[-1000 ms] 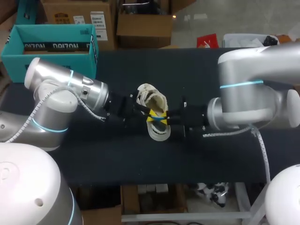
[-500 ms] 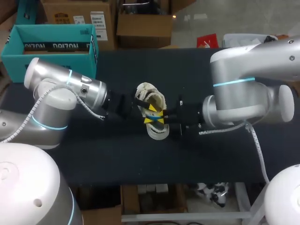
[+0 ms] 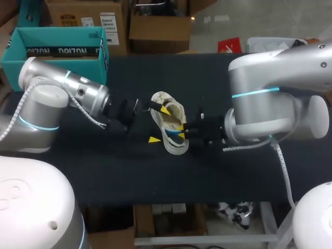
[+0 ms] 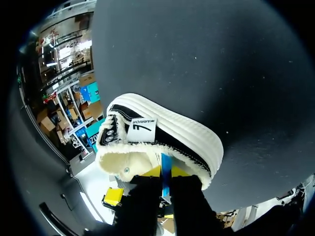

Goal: Open the shoe tongue, take the insole out of the shoe, put the insole back into the shoe, and pack the shoe into the shoebox

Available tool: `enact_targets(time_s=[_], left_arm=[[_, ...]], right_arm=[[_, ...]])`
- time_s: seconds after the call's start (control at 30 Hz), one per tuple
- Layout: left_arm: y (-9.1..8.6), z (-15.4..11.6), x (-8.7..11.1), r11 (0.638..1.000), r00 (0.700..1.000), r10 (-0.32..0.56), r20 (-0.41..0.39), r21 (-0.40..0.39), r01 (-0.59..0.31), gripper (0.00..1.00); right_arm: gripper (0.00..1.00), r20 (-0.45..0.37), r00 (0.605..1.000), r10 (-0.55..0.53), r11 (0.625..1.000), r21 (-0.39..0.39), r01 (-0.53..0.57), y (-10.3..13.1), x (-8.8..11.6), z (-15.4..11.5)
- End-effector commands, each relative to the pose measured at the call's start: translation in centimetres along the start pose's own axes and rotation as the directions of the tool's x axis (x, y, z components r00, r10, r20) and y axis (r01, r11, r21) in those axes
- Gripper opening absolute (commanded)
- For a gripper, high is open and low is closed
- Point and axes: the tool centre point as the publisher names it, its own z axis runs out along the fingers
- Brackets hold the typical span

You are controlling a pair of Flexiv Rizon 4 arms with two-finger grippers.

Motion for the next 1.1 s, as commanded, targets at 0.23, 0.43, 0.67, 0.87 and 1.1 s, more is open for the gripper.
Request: enact_targets(time_s=[0.23,0.43,0.67,0.87,1.1], left_arm=[[-1.6,-2.8,-0.3,0.99,0.989,-0.141,-0.046,0.025,0.142,1.0],[-1.8,-3.2,-0.3,0.974,0.973,-0.225,-0.056,-0.011,0.225,1.0],[-2.3,-3.7,-0.5,0.957,0.955,-0.287,-0.067,-0.052,0.284,1.0],[-2.7,-4.5,-1.0,0.909,0.912,-0.405,-0.061,-0.133,0.395,1.0],[-2.9,-4.4,-1.3,0.817,0.848,-0.53,-0.012,-0.275,0.507,1.0]], right_arm=[[0.0,0.106,0.994,0.006,0.995,-0.1,0.004,0.9,-0.8,1.0],[0.42,0.129,0.992,0.004,0.995,-0.101,0.009,1.5,-1.4,1.1],[1.0,0.131,0.991,-0.019,0.988,-0.149,0.038,-0.1,-1.6,-1.3],[0.8,0.132,0.99,-0.055,0.981,-0.18,0.079,-2.1,-0.8,-3.6],[0.0,0.121,0.986,-0.112,0.991,-0.06,0.119,-2.4,0.1,-1.2]])
